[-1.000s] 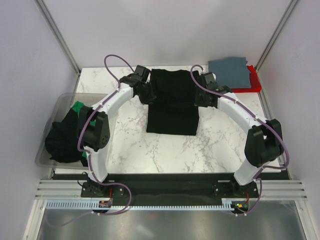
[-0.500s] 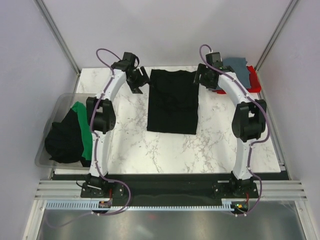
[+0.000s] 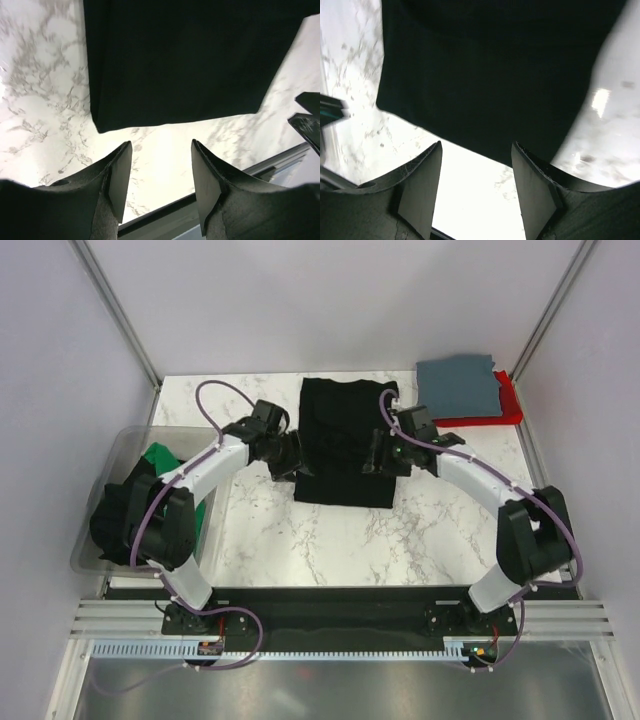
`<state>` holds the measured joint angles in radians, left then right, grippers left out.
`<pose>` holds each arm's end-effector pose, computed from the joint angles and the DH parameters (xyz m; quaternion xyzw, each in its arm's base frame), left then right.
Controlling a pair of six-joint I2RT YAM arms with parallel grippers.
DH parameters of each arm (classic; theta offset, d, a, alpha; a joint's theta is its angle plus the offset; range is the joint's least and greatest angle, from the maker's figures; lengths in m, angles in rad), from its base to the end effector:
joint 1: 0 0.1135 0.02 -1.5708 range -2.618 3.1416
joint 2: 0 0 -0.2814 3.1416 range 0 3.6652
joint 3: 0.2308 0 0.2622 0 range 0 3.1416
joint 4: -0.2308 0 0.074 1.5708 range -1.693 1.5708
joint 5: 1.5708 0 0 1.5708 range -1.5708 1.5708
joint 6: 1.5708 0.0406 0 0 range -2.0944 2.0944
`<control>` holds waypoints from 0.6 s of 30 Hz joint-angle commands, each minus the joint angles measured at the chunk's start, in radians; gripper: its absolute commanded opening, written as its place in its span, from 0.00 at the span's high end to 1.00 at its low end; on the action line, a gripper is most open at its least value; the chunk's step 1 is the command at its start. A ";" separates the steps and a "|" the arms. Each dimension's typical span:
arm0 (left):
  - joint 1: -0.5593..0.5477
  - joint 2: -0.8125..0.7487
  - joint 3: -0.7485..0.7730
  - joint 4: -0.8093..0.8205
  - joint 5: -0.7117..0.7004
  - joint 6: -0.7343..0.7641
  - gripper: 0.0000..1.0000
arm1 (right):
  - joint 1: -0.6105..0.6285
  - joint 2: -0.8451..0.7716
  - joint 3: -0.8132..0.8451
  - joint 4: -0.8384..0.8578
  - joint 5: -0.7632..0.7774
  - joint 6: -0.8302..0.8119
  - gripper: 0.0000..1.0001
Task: Fold and stack the t-shirts
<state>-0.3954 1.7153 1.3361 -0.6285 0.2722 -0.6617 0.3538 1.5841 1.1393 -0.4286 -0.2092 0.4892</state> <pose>0.3467 -0.1565 0.2576 -0.0890 0.9483 -0.2514 0.1720 0.3282 0.1302 0.2520 0.0276 0.9350 0.2286 0.2699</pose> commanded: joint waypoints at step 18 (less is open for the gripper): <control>-0.060 0.050 -0.291 0.338 -0.059 -0.001 0.50 | 0.200 0.645 0.655 -0.136 0.197 -0.090 0.35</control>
<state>-0.4595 1.7580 1.0748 -0.3481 0.2504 -0.6827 0.5549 2.1830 1.7069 -0.5102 -0.0792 0.4377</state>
